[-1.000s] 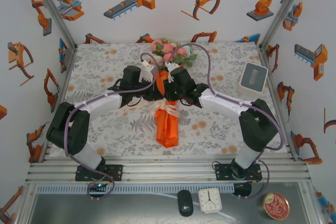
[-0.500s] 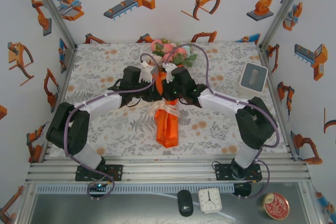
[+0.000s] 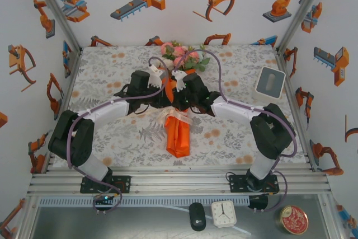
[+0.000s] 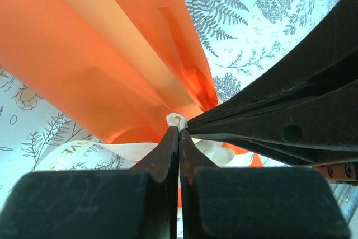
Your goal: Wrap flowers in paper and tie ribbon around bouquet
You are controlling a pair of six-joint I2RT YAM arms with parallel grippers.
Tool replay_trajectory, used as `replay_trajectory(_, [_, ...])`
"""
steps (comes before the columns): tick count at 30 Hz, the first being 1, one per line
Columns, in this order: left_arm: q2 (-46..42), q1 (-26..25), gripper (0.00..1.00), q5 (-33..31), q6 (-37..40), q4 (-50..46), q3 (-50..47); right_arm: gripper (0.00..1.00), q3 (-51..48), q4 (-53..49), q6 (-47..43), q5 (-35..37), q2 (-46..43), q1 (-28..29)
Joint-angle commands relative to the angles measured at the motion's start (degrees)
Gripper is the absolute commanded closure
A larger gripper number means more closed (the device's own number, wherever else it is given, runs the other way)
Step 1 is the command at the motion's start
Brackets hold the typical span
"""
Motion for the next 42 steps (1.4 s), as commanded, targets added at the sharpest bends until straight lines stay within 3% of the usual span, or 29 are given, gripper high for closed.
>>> replay_trajectory(1, [-1.8, -0.3, 0.93, 1.6, -0.1, 1.7, 0.8, 1.00, 0.8, 3.4, 1.2, -0.5, 0.3, 0.1])
replay_trajectory(4, [-1.6, -0.3, 0.91, 0.4, -0.2, 0.5, 1.3, 1.00, 0.1, 3.4, 0.9, 2.6, -0.9, 0.1])
replay_trajectory(8, [-2.8, -0.3, 0.73, -1.7, -0.4, -0.2, 0.7, 1.00, -2.9, 4.8, 0.6, 9.0, -4.4, -0.1])
replay_trajectory(15, [-5.4, -0.3, 0.59, -5.5, -2.1, -2.0, 0.0, 1.00, -5.2, 5.9, 0.7, 12.5, -6.7, -0.5])
replay_trajectory(20, [-3.1, -0.3, 0.59, -6.1, -1.9, -6.8, 1.6, 0.99, -5.9, 7.1, 0.2, 7.7, -7.7, -0.5])
replay_trajectory(23, [-3.8, -0.3, 0.59, -5.9, -3.1, -5.0, 0.5, 0.66, -4.3, 4.4, 0.1, 1.4, -7.4, -0.5])
replay_trajectory(25, [-5.4, -0.1, 0.59, -6.6, -4.6, -3.1, -0.6, 0.60, -3.2, 2.1, -0.1, -0.3, -6.7, -0.5])
replay_trajectory(30, [-8.3, 2.1, 0.59, -7.3, -11.2, 0.0, -2.7, 0.59, 0.6, -2.3, 0.5, 0.4, -3.7, -0.5])
replay_trajectory(35, [-8.9, 5.4, 0.61, -3.1, -18.4, 4.8, -5.5, 0.57, 2.9, -2.8, 0.8, 0.0, -0.7, -0.5])
replay_trajectory(42, [-8.5, 5.8, 0.63, -1.0, -19.8, 5.9, -6.2, 0.55, 5.6, -2.5, 1.0, 0.0, 2.8, -0.6])
